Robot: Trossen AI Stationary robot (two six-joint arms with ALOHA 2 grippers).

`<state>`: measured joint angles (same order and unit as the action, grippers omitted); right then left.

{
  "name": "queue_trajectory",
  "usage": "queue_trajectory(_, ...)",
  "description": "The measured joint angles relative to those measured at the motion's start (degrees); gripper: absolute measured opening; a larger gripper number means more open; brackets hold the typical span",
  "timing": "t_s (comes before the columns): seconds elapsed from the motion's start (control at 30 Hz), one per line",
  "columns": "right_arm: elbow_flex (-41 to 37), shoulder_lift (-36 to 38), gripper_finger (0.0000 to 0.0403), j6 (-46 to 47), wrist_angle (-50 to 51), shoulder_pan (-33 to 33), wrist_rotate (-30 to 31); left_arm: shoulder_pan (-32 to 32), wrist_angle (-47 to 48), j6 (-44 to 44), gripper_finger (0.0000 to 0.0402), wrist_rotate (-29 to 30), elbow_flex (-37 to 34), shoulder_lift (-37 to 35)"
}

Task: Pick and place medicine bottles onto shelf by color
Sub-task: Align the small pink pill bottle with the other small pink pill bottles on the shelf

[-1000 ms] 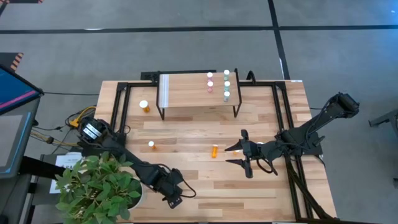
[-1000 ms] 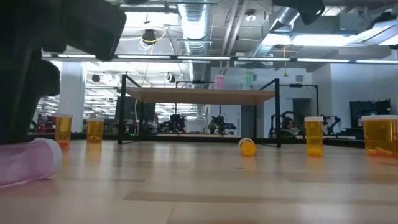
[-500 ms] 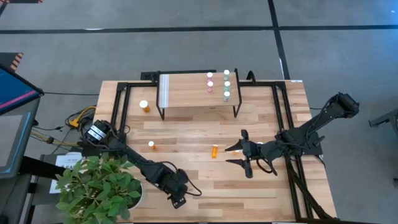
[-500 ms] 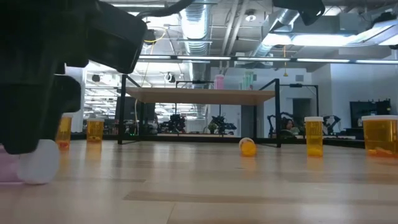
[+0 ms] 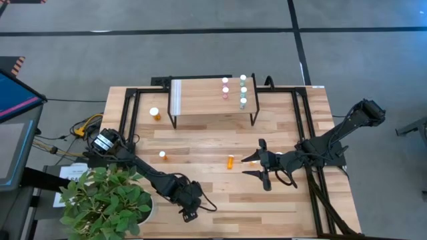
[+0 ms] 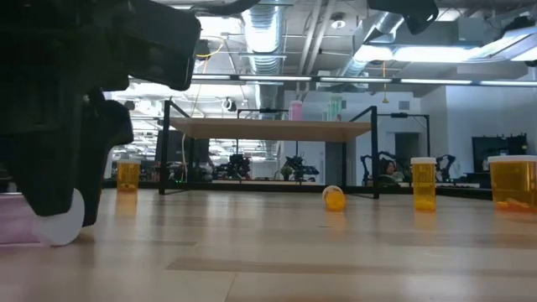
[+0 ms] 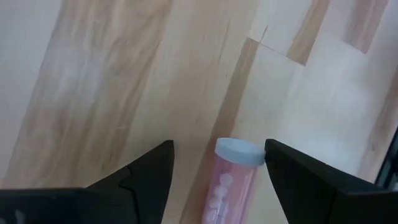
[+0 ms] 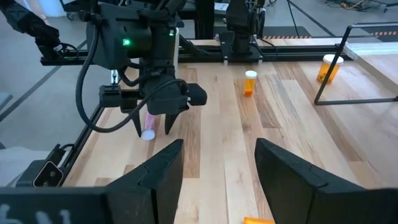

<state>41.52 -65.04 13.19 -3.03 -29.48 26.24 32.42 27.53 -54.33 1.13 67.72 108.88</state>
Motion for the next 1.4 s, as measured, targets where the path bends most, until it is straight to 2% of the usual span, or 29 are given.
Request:
queue_trajectory(0.13,0.0,0.0,0.0217,0.0,0.0,0.01,0.0,0.04,0.01,1.04,0.0222,-0.25,0.0,0.0)
queue_trajectory(0.37,0.0,0.0,0.0217,-0.04,0.0,0.0,0.0,0.17,-0.04,1.4,0.0163,-0.8,0.0,0.0)
queue_trajectory(0.67,0.0,0.0,0.0217,-0.04,0.01,0.01,0.0,-0.03,-0.81,2.58,0.0106,-1.98,0.0,0.0)
queue_trajectory(0.93,0.0,0.0,0.0217,-0.02,0.01,0.0,0.01,-1.68,-3.06,6.87,0.009,-0.17,0.0,-1.94)
queue_trajectory(1.07,0.0,0.0,0.0217,-0.05,0.02,0.01,0.02,-2.48,-3.01,10.35,0.0093,7.18,0.0,-5.82)
queue_trajectory(1.3,-0.02,0.0,0.0217,-0.17,0.02,-0.04,1.69,-2.82,-7.63,23.04,0.0094,34.51,0.0,-16.47)
queue_trajectory(1.37,-0.02,0.0,0.0217,-0.17,0.0,-0.12,1.68,-3.57,-12.81,29.21,0.0094,39.62,0.0,-18.74)
queue_trajectory(1.4,-0.02,0.0,0.0217,-0.17,0.0,-0.12,1.7,-4.15,-15.43,32.68,0.0094,40.32,0.02,-19.68)
